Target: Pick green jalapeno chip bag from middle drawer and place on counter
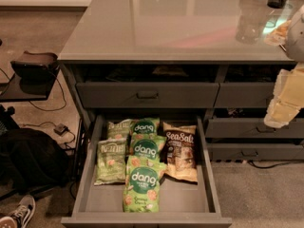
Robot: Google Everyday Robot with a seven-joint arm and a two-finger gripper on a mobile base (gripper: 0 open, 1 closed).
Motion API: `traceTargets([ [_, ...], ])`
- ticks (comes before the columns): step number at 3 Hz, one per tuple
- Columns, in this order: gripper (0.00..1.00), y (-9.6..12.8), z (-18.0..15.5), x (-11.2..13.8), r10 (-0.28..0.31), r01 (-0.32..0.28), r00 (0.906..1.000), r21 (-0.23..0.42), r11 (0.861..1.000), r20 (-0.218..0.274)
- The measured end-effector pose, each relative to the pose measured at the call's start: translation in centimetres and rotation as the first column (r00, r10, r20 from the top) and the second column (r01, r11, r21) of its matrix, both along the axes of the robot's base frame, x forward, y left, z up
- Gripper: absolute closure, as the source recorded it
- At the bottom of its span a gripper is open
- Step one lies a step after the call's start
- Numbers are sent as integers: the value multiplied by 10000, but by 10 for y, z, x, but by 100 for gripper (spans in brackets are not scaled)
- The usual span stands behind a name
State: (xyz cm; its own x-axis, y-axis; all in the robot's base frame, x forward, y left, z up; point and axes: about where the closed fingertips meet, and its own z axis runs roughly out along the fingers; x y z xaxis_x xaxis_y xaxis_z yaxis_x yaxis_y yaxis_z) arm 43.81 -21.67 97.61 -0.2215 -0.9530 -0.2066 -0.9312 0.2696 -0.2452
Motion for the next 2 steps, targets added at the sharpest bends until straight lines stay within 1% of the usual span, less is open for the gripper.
traceTargets([
  [1,0,0,0,0,4,-4,10000,1,10000,2],
  [2,0,3,-1,4,133,-133,9999,29,9999,65],
])
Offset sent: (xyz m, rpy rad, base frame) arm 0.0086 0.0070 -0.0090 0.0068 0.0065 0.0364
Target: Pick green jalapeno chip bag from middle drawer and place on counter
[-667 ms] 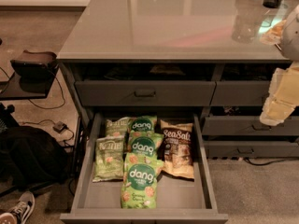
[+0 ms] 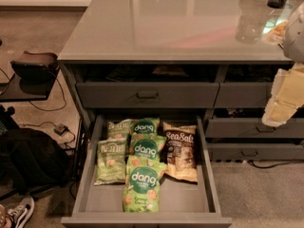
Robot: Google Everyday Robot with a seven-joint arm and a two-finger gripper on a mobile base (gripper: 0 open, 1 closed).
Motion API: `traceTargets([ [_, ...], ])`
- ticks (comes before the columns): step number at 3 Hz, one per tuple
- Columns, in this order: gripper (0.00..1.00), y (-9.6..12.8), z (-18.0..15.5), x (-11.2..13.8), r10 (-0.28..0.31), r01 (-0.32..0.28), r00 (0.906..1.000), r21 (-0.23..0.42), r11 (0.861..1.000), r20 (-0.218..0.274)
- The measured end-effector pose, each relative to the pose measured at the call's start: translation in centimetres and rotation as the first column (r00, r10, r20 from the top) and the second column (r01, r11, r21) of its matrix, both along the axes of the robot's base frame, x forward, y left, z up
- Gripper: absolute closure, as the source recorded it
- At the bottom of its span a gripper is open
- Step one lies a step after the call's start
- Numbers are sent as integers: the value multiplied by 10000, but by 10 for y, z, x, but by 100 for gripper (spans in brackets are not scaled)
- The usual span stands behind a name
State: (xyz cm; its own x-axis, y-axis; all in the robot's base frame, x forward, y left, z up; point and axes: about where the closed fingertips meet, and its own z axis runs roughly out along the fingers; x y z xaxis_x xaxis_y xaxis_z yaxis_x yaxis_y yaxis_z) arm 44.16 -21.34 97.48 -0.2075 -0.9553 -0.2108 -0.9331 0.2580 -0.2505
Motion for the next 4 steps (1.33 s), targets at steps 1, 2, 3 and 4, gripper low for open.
traceTargets([
  [1,0,17,-25,20,688,-666,9965,445,9968,-480],
  [2,0,59,-53,42,2071,-1958,9730,1107,9744,-1021],
  [3,0,104,-69,56,3448,-3198,9301,1826,9297,-1264],
  [4,0,129,-83,70,4060,-3649,9073,2751,8895,-1092],
])
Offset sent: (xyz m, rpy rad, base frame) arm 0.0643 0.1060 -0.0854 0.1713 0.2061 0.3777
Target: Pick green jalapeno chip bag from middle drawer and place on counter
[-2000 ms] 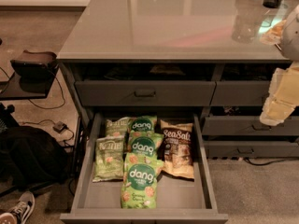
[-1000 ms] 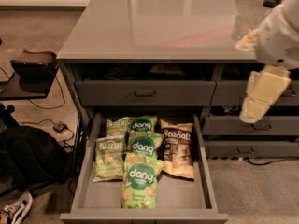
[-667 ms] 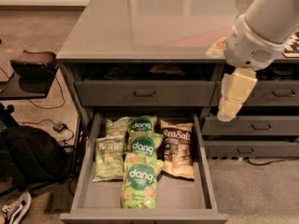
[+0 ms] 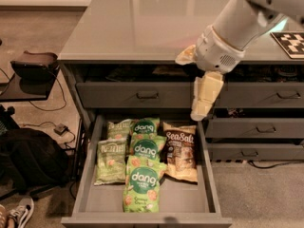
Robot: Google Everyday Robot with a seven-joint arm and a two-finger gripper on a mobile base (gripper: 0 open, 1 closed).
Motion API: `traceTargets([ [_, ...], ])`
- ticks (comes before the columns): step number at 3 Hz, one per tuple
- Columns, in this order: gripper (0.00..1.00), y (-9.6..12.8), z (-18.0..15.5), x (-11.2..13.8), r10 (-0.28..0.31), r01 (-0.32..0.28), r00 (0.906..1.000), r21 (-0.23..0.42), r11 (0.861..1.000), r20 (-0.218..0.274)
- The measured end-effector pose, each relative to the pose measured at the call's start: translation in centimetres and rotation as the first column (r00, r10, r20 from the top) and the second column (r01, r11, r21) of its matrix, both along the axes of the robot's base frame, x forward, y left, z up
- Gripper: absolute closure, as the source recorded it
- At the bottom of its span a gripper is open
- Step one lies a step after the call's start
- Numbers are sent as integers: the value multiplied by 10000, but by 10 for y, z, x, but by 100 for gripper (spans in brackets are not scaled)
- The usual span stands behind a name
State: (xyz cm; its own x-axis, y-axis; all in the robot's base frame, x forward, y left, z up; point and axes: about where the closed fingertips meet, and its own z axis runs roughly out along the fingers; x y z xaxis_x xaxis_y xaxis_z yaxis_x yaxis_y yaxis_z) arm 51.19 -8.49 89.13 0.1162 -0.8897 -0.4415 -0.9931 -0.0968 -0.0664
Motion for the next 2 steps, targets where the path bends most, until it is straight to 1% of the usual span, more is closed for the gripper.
traceTargets([
  [1,0,-1,-35,14,-308,325,9988,451,9985,-381],
  [2,0,-12,-58,28,-975,1006,9927,410,9941,-716],
])
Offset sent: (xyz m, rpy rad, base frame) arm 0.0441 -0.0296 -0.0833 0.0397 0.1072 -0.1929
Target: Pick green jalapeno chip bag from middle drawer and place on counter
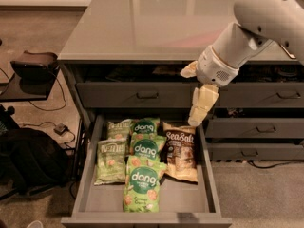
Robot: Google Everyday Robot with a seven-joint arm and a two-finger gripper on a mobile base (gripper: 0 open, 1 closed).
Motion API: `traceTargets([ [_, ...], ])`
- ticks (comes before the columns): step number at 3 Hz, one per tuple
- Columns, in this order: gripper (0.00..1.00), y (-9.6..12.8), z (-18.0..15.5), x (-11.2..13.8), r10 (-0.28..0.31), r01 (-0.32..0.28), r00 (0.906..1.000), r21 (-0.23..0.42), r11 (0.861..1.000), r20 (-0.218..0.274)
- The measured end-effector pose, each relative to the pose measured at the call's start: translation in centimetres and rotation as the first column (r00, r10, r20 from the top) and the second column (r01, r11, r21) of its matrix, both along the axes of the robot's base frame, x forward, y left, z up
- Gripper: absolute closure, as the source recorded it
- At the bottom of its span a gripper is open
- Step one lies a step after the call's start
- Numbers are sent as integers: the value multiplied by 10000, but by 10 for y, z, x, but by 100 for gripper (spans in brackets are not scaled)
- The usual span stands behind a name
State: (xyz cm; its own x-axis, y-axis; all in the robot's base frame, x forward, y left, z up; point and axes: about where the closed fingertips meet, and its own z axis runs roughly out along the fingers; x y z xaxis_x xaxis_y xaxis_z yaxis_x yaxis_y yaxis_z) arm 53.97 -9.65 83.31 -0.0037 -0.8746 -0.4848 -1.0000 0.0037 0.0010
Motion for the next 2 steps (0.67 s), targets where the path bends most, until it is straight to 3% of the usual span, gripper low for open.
traceTargets([
  [2,0,12,-14,1,179,-178,9998,222,9996,-57],
])
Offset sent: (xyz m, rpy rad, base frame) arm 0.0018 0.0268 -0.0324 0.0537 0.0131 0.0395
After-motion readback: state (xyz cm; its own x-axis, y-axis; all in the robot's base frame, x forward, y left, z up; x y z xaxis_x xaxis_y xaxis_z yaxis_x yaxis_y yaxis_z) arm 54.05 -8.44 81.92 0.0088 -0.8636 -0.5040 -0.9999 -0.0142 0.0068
